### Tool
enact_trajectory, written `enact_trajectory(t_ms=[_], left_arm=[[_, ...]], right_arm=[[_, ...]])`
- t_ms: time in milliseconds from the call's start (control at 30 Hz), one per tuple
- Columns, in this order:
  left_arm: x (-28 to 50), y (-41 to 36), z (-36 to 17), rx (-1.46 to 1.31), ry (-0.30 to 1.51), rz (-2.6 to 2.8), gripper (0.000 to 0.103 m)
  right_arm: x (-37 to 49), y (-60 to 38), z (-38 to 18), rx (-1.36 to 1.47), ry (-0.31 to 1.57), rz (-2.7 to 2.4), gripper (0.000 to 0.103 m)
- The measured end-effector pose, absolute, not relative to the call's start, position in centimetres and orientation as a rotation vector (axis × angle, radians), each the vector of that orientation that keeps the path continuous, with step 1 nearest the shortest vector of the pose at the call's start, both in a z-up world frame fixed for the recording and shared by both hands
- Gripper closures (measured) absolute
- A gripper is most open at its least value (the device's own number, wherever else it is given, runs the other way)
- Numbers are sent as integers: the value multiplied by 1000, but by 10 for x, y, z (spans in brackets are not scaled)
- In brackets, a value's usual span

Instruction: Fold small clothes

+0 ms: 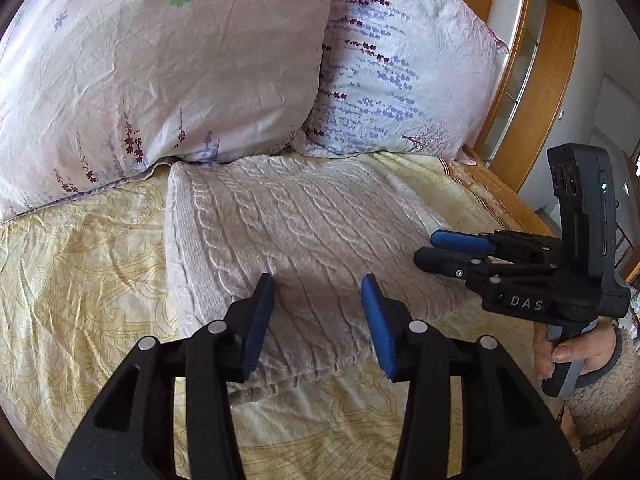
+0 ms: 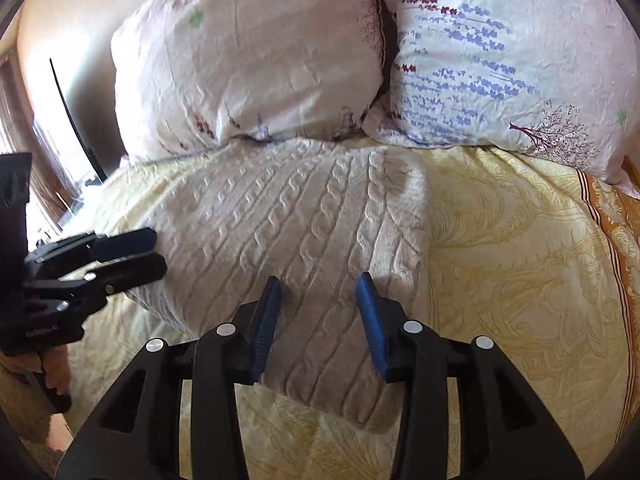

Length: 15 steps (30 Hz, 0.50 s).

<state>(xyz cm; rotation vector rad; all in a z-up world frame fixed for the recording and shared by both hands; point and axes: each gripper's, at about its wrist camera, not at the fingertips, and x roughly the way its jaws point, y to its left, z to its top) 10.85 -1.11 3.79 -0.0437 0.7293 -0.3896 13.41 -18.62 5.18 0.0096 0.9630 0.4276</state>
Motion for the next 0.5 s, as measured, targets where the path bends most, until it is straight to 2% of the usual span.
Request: enact_trajectory(t_ms=[133,267,300,367,433,467,500], left_arm=[[108,-11,25,-17,746,-375,66],[104,-22,22,72,731,-335,65],[102,-23,23,89,727,-331,63],[95,-13,29,59,717,-346,51],[86,5,37,16,685,-325,29],[81,15,40,9,671,-295,25],[78,23,43,6,661,-270,22]], right_arm=[[122,-179,45,-65,944,386,61],[119,-170,45,-125,924,344,60],[118,-173,48,-105,921,346,60],[113,-189,59,-7,901,340,59],[105,-208,71,58,861,298,42],[101,-216,76,75,844,275,22],[97,-223,80,86,829,255,15]])
